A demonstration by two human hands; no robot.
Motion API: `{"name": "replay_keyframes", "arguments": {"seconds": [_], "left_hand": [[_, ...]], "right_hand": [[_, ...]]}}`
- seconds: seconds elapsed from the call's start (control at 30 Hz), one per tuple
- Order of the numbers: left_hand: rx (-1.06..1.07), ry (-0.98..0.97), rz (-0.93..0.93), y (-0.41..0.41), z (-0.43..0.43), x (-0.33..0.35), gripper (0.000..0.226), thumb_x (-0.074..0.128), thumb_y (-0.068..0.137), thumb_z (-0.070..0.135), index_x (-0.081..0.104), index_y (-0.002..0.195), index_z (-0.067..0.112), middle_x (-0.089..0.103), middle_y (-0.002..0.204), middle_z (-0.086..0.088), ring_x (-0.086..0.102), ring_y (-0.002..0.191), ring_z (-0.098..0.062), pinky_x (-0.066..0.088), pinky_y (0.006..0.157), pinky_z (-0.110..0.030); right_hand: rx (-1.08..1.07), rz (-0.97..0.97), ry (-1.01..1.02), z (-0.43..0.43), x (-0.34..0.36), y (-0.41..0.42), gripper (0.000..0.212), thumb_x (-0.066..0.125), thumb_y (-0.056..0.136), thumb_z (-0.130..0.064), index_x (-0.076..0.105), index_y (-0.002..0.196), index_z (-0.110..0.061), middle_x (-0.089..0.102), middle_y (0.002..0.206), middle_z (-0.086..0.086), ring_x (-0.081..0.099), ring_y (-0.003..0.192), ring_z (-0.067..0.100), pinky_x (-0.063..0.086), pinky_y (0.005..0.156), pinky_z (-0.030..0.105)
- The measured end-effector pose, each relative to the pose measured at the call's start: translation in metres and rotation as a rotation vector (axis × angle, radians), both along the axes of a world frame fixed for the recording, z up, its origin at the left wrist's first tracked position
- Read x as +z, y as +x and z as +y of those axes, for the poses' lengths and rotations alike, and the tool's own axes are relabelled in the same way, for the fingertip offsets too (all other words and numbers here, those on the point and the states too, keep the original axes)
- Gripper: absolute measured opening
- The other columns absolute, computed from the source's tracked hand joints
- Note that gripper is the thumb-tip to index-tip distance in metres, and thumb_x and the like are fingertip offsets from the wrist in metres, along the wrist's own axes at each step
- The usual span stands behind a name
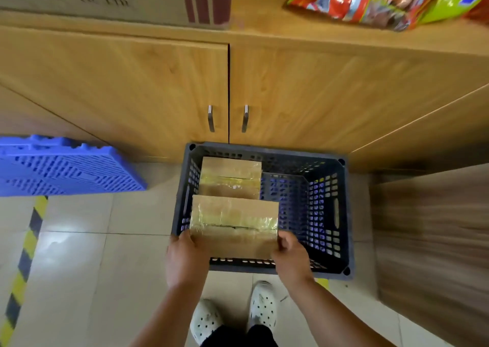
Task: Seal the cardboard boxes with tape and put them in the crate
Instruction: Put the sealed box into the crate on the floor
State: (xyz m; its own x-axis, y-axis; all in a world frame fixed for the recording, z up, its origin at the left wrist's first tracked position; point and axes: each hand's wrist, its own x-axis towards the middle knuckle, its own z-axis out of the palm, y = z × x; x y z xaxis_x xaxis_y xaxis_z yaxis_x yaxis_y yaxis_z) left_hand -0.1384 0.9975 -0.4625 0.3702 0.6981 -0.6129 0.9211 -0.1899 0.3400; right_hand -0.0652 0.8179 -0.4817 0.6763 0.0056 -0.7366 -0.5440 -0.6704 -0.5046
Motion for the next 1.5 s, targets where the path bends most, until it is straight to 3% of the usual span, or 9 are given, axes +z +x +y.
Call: {"name": "replay_keyframes", "arguments": {"seconds": [0.13,0.33,0.6,0.77,1.0,1.07,1.2,1.33,1.5], "left_hand": [[-0.075,-0.025,0.071,0.008,0.007,-0.056,0.015,0.043,0.085,0.010,0.058,0.088,0.010,0.057,0.090,-0.012,0.050,0.080,-0.029,0.044,0.071,-0.036],[-0.157,-0.029,0.162,0.017,0.011,-0.129,0.027,0.040,0.086,0.014,0.060,0.100,0.002,0.061,0.102,-0.018,0.057,0.095,-0.035,0.049,0.086,-0.042],[-0.156,-0.104,0.093,0.013,0.018,-0.171,0.020,0.044,0.090,0.020,0.056,0.101,0.008,0.061,0.086,-0.009,0.059,0.073,-0.023,0.041,0.053,-0.029],[-0.123,-0.157,0.124,0.013,0.015,-0.174,0.063,0.053,0.090,0.033,0.028,0.138,0.001,0.039,0.135,-0.019,0.045,0.120,-0.035,0.043,0.089,-0.041],[-0.200,-0.129,0.120,0.015,0.008,-0.146,0.060,0.045,0.091,0.024,0.024,0.145,0.009,0.035,0.145,-0.014,0.037,0.131,-0.033,0.037,0.105,-0.049],[-0.229,-0.112,0.096,0.016,0.004,-0.128,0.057,0.043,0.089,0.016,0.026,0.143,0.009,0.035,0.145,-0.013,0.036,0.131,-0.033,0.035,0.106,-0.047],[-0.278,-0.058,0.052,0.020,-0.001,-0.081,0.056,0.043,0.089,0.016,0.028,0.143,0.013,0.034,0.147,-0.009,0.032,0.134,-0.029,0.034,0.107,-0.045],[-0.356,-0.007,-0.020,0.032,-0.006,-0.018,0.057,0.045,0.089,0.017,0.029,0.143,0.016,0.037,0.145,-0.009,0.031,0.135,-0.028,0.034,0.109,-0.045],[-0.399,0.069,-0.099,0.057,-0.016,0.080,0.060,0.047,0.091,0.023,0.025,0.147,0.017,0.031,0.150,-0.004,0.028,0.137,-0.024,0.032,0.109,-0.039]], "right_hand": [[0.041,0.056,-0.002,0.007,-0.056,0.010,0.035,0.058,0.087,-0.007,0.056,0.122,-0.014,0.064,0.113,0.000,0.059,0.093,0.012,0.045,0.077,0.023],[0.051,0.121,-0.041,0.022,-0.122,0.017,0.016,0.057,0.086,-0.010,0.053,0.100,-0.017,0.063,0.090,0.002,0.063,0.090,0.024,0.051,0.081,0.040],[0.070,0.217,-0.003,0.035,-0.163,0.019,0.046,0.054,0.089,-0.009,0.041,0.134,-0.013,0.049,0.090,-0.005,0.059,0.084,0.010,0.052,0.070,0.034],[0.103,0.211,0.002,0.034,-0.175,0.018,0.034,0.057,0.089,-0.014,0.043,0.120,-0.016,0.053,0.083,-0.003,0.049,0.060,0.008,0.037,0.041,0.012],[0.204,0.184,-0.008,0.036,-0.149,0.017,0.068,0.056,0.091,-0.020,0.020,0.149,-0.021,0.036,0.149,0.005,0.056,0.108,0.018,0.047,0.072,0.021],[0.264,0.146,-0.023,0.036,-0.130,0.018,0.068,0.055,0.093,-0.021,0.018,0.150,-0.022,0.032,0.152,0.005,0.048,0.121,0.021,0.045,0.090,0.029],[0.357,0.057,-0.010,0.036,-0.078,0.024,0.063,0.054,0.093,-0.024,0.023,0.148,-0.030,0.037,0.148,0.004,0.052,0.082,0.004,0.043,0.061,0.015],[0.419,-0.071,0.041,0.037,-0.009,0.033,0.060,0.056,0.092,-0.021,0.030,0.146,-0.031,0.038,0.147,0.002,0.043,0.130,0.020,0.042,0.101,0.032],[0.393,-0.181,0.069,0.036,0.089,0.049,0.057,0.056,0.093,-0.020,0.034,0.145,-0.029,0.037,0.148,-0.001,0.040,0.133,0.016,0.037,0.109,0.035]]}}
